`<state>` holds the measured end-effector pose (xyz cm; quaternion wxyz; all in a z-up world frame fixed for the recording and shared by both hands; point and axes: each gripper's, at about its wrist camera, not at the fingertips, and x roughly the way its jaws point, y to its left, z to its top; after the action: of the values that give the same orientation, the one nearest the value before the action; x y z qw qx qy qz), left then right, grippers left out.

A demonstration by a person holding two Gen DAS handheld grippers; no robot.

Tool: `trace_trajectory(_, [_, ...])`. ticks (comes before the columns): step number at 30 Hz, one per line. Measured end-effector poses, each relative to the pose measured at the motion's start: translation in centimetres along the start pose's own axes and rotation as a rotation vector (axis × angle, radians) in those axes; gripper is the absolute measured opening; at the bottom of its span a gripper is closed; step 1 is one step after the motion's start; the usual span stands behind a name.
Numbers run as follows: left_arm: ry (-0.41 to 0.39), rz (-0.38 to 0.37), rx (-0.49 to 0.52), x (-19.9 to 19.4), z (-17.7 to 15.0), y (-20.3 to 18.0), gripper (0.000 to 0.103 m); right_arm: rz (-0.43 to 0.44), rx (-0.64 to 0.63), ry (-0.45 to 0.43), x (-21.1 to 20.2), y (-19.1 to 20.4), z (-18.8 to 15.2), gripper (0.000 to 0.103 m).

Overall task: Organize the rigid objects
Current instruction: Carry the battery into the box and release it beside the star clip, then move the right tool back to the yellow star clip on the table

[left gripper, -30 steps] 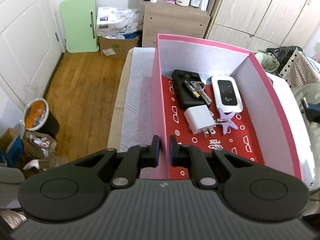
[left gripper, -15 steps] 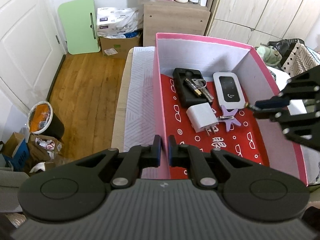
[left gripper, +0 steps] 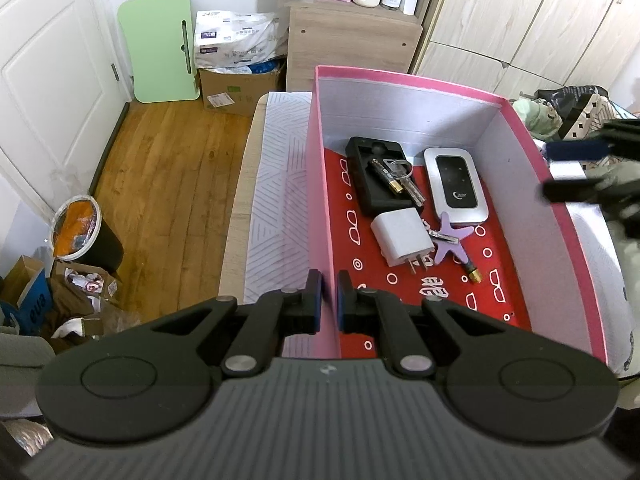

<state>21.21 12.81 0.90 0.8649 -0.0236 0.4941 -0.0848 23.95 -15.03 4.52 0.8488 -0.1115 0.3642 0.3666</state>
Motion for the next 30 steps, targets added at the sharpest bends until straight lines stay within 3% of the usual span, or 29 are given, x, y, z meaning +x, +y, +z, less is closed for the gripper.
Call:
trace_trajectory(5, [-0.001,0.0,-0.013,0.0,0.0,0.0,0.007,-0.004,0.172,-0.1,-3.4,-3.2,-3.1,0.057])
trace_trajectory(12, [-0.004,0.007,-0.02,0.0,0.0,0.0,0.007,-0.089,0.339,-0.021,-3.3,-6.0,-8.8,0.058])
trace_trajectory(20, [-0.011,0.006,-0.041,-0.1,-0.3,0.1,0.007,-0.218,0.527,0.003,-2.1,-7.3,-15.9,0.059])
trace_trajectory(27, [-0.015,0.01,-0.037,-0.2,-0.2,0.1,0.007,-0.293,0.63,-0.022,-1.0,-7.5,-18.5,0.059])
trace_trajectory(30, [-0.015,0.009,-0.045,-0.2,-0.2,0.1,0.007,-0.319,0.615,-0.018,-0.3,-7.2,-18.4,0.059])
